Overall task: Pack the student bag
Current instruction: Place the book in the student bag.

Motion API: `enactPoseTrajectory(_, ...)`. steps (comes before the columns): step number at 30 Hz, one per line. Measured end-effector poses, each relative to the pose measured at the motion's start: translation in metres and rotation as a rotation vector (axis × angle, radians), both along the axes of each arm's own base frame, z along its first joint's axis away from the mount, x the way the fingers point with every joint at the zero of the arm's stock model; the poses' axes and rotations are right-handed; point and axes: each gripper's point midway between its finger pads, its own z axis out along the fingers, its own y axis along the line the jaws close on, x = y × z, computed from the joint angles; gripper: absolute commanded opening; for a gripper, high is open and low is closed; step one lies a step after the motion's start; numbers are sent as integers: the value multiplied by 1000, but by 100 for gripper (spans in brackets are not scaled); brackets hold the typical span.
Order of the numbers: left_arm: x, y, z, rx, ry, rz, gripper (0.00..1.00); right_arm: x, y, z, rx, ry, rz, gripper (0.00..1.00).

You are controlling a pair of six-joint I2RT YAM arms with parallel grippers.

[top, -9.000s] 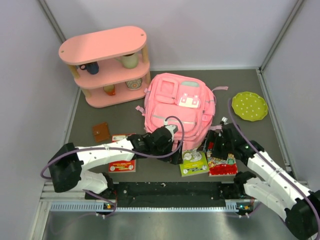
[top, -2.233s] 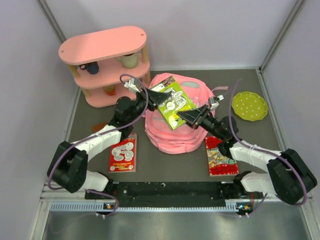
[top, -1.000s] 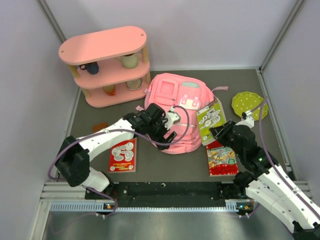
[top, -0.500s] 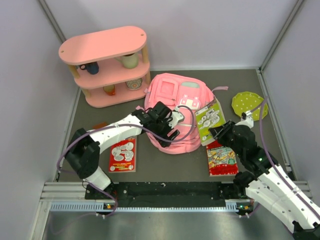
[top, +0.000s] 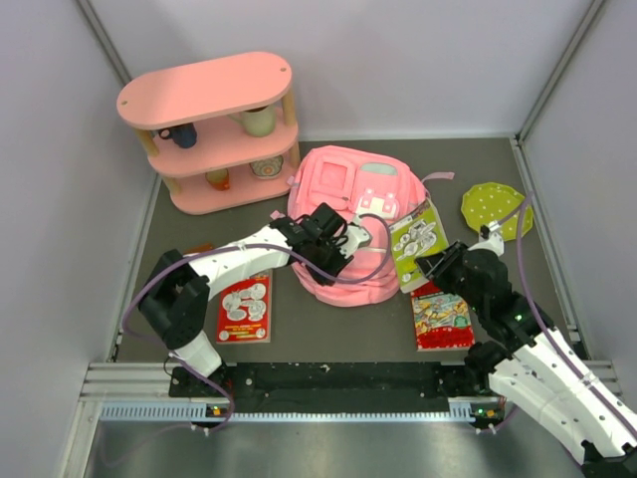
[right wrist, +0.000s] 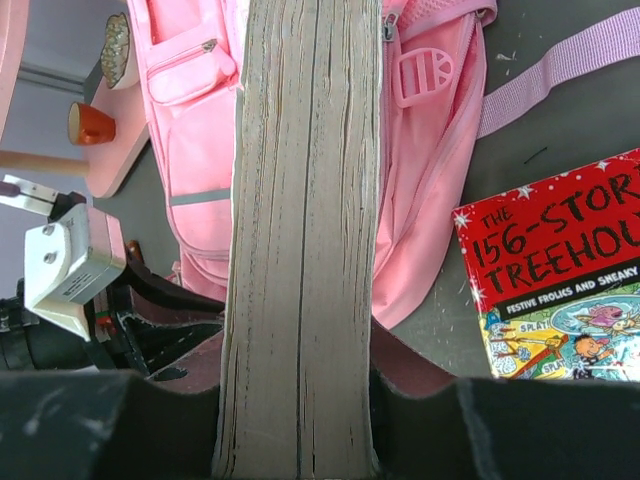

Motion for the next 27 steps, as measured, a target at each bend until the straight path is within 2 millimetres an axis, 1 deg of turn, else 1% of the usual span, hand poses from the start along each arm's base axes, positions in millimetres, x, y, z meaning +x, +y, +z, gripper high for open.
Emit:
enactPoseTrajectory(2,-1,-2,1,-9,6,-3,0,0,-1,-1,-1,5,-1,0)
enactPoseTrajectory(8,0,-4,7,-19,8,0,0,-3,-5,-1,-3,4,-9,0)
enactPoseTrajectory(10,2,-6,11,-24,6,14,0,-5,-7,-2,-7,7,-11,0)
enactPoseTrajectory(13,9,-10,22,-44,-6,47,0,-10,-11,-2,-19,10,-13,0)
enactPoseTrajectory(17,24,-22,50,-100,-36,105,0,-19,-20,2,-28,13,-29,0)
enactPoseTrajectory(20,36,-34,75,-164,-55,163,0,-28,-29,16,-19,-16,-44,0)
enactPoseTrajectory(23,48,-47,103,-235,-78,225,0,-39,-40,38,6,-72,-64,0)
enactPoseTrajectory(24,54,-52,116,-265,-91,251,0,-43,-43,47,17,-92,-67,0)
enactPoseTrajectory(27,72,-65,149,-351,-139,320,0,-52,-47,72,46,-134,-63,0)
